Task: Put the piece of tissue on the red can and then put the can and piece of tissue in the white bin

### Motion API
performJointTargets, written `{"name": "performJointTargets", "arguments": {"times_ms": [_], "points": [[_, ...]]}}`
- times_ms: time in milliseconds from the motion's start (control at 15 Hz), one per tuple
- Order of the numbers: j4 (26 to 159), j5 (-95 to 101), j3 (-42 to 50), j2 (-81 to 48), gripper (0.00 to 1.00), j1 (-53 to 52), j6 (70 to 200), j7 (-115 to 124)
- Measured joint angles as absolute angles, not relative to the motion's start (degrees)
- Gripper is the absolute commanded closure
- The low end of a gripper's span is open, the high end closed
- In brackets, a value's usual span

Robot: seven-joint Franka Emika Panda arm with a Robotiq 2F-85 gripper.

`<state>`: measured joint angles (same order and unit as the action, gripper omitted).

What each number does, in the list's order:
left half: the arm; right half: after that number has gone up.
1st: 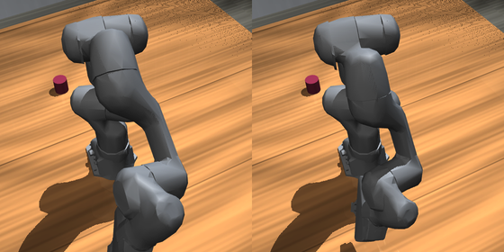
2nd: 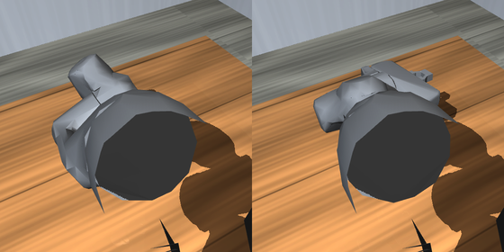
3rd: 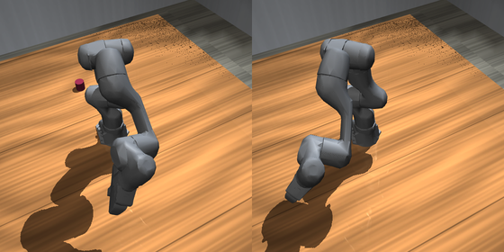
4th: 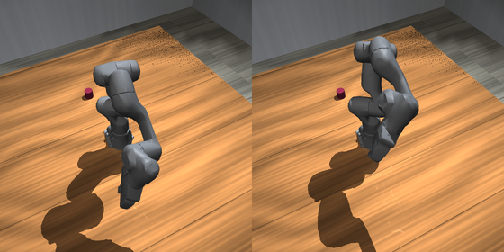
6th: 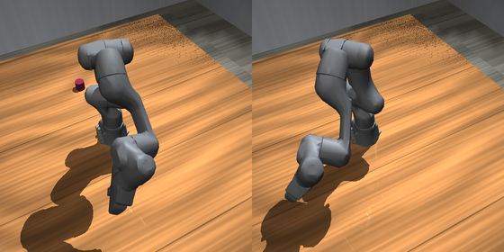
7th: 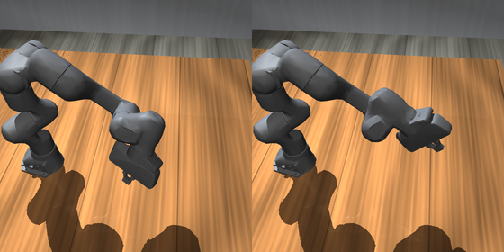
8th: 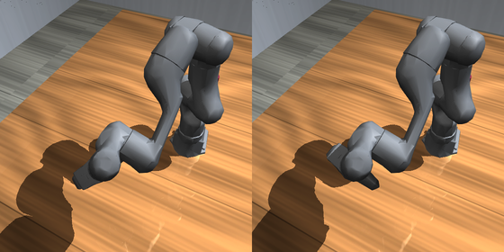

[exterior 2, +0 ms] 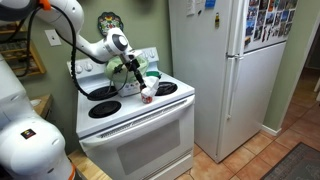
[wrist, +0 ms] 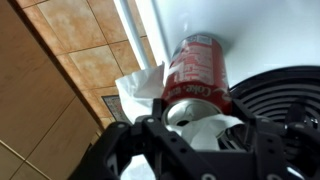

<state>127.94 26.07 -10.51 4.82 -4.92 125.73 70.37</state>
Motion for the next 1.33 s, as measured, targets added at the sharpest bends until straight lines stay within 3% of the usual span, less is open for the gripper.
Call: {"name": "performJointTargets", "arguments": {"times_ms": [733,1000,1333], "points": [[116.6,40.0,-14.4,11.5,0.57,-7.4,104.5,67.1],[112.6,40.9,-15.4,13.5,0.57,-8.6,107.0,64.8],[111.4,37.7,-15.6,14.0,0.57,-10.0,122.8,63.6]]}}
